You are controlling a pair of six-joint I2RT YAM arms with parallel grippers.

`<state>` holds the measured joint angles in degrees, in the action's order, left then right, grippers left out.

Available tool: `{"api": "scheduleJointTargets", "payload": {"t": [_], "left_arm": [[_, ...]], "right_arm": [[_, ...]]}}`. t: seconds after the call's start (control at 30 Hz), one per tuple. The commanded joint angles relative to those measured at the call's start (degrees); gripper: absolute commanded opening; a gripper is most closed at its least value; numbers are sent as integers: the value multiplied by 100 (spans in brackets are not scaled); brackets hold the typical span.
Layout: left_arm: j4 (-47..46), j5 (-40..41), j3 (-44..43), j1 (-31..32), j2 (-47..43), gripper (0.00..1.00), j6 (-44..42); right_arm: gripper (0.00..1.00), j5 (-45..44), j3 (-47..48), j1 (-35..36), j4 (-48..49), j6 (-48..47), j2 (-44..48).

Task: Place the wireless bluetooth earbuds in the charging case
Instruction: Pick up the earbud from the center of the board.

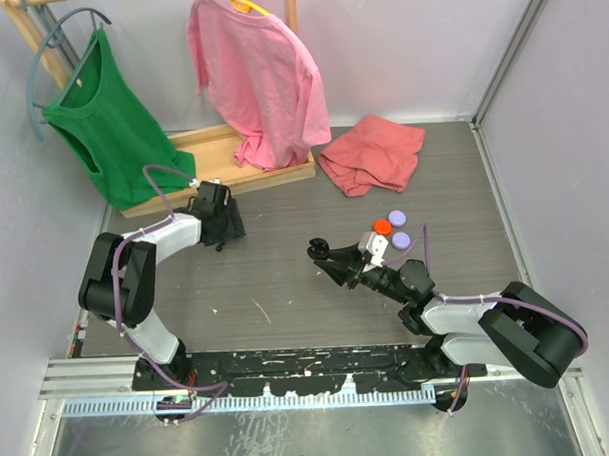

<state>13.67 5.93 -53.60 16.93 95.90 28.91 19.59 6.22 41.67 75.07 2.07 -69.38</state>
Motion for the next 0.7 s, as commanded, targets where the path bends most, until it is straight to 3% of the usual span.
{"api": "scheduleJointTargets", "payload": {"t": [0.0, 0.67], "left_arm": [[152, -328, -14, -27, -75, 62, 37], [1074, -244, 483, -28, -1418, 59, 63]], "right_arm": [[1, 28, 189, 34, 294, -84, 30], [1, 27, 204, 34, 248, -77, 63]]}}
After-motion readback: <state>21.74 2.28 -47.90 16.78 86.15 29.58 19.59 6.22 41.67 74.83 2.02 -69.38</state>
